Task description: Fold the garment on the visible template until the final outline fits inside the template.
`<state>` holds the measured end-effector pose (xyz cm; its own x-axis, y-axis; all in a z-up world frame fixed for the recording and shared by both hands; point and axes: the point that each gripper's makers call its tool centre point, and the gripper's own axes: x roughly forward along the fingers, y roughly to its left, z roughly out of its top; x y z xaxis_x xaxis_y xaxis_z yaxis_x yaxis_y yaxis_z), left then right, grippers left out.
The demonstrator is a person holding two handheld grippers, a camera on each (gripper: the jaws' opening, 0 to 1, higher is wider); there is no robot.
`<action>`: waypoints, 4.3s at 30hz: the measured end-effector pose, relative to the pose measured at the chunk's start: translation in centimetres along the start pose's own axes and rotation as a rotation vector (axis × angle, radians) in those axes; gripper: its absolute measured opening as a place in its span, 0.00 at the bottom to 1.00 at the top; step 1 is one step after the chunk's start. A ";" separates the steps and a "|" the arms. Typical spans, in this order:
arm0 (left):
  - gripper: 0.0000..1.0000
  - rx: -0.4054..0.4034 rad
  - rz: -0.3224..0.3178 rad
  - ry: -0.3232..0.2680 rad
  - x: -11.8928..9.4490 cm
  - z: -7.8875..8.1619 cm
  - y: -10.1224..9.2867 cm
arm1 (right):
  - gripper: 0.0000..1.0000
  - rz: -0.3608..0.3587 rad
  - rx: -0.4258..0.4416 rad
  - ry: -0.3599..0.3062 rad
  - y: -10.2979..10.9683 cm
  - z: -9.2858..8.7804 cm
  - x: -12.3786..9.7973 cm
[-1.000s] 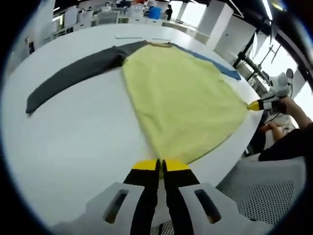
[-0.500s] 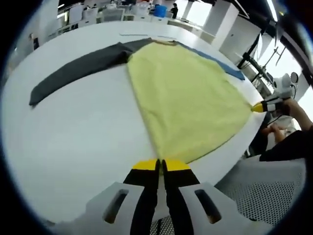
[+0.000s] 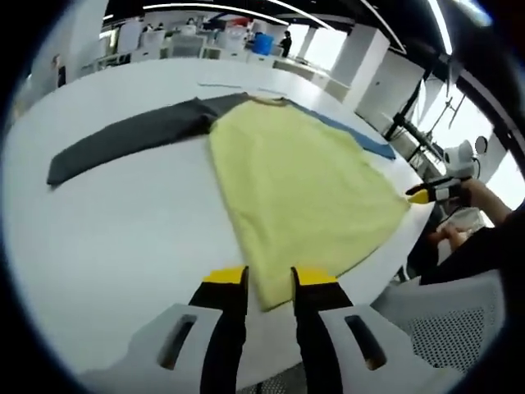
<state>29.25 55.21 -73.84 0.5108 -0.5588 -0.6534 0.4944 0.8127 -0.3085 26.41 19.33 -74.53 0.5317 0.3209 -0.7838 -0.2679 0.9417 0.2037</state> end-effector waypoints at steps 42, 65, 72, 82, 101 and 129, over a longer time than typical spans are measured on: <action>0.93 0.216 -0.133 -0.259 0.5 6.7 -4.1 | 0.80 -0.162 0.184 -0.217 -15.8 8.5 -2.4; 0.95 0.231 -0.110 -0.237 1.1 7.0 -4.3 | 0.50 -0.342 0.242 -0.138 -24.7 8.6 -0.3; 0.93 0.231 -0.097 -0.226 1.1 6.8 -4.1 | 0.24 -0.378 0.223 -0.116 -25.5 8.2 -0.3; 0.89 0.251 -0.088 -0.222 0.7 6.6 -4.2 | 0.00 -0.403 0.295 -0.131 -26.0 8.2 -0.3; 0.92 0.273 -0.074 -0.228 0.0 6.7 -4.0 | 0.00 -0.384 0.348 -0.130 -28.3 9.6 -0.3; 0.95 0.297 -0.107 -0.251 -0.3 7.4 -5.1 | 0.00 -0.220 0.381 -0.224 -20.2 15.1 1.3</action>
<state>31.72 50.00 -66.94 0.5835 -0.6903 -0.4278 0.7169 0.6853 -0.1280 44.59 2.28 -70.82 0.7137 0.0850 -0.6952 0.1606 0.9463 0.2806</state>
